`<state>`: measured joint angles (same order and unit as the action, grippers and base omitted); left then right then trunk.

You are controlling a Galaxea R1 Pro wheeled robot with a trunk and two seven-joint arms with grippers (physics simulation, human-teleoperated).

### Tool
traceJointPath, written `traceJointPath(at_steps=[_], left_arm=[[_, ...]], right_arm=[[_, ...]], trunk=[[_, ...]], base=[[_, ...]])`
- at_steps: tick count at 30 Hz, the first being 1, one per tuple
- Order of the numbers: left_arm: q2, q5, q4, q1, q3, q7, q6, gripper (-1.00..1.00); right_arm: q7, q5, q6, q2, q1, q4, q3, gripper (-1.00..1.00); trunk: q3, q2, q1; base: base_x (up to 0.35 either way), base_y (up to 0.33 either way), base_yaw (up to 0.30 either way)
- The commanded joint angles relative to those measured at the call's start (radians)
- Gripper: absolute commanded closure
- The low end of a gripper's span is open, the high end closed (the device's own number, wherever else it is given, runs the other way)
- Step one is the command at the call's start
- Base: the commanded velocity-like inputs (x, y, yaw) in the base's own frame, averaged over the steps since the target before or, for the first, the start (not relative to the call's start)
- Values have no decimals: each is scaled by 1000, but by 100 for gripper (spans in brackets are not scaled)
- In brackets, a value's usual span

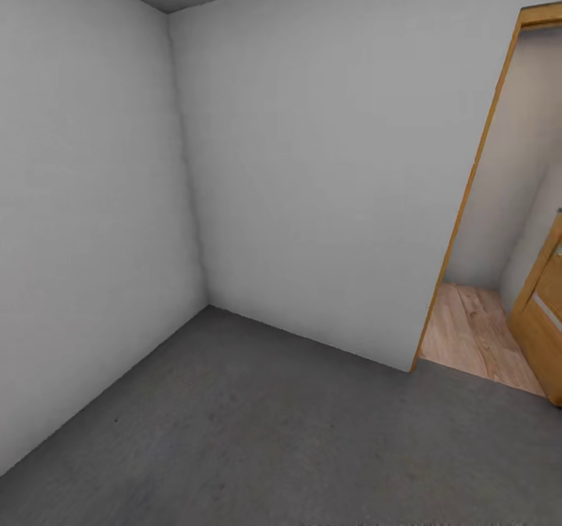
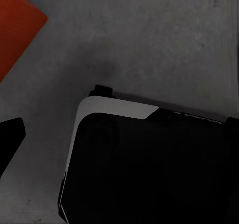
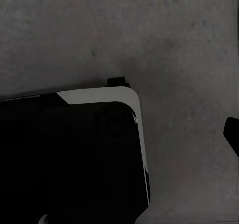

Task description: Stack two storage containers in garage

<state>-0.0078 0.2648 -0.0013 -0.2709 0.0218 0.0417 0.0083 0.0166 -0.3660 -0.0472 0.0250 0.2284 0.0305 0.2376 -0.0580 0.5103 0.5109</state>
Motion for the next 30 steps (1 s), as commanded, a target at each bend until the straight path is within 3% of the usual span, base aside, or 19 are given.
traceJointPath(at_steps=[1, 30], left_arm=[[0, 7, 0, -1, 3, 3, 1, -100], [2, 4, 3, -1, 3, -1, 4, -100]], right_arm=[[0, -8, -5, 0, 2, 3, 8, -100], [0, -9, -5, 0, 2, 3, 8, -100]], trunk=[[-2, 2, 0], [-2, 2, 0]], base=[[0, 0, -296], [0, 0, -297]])
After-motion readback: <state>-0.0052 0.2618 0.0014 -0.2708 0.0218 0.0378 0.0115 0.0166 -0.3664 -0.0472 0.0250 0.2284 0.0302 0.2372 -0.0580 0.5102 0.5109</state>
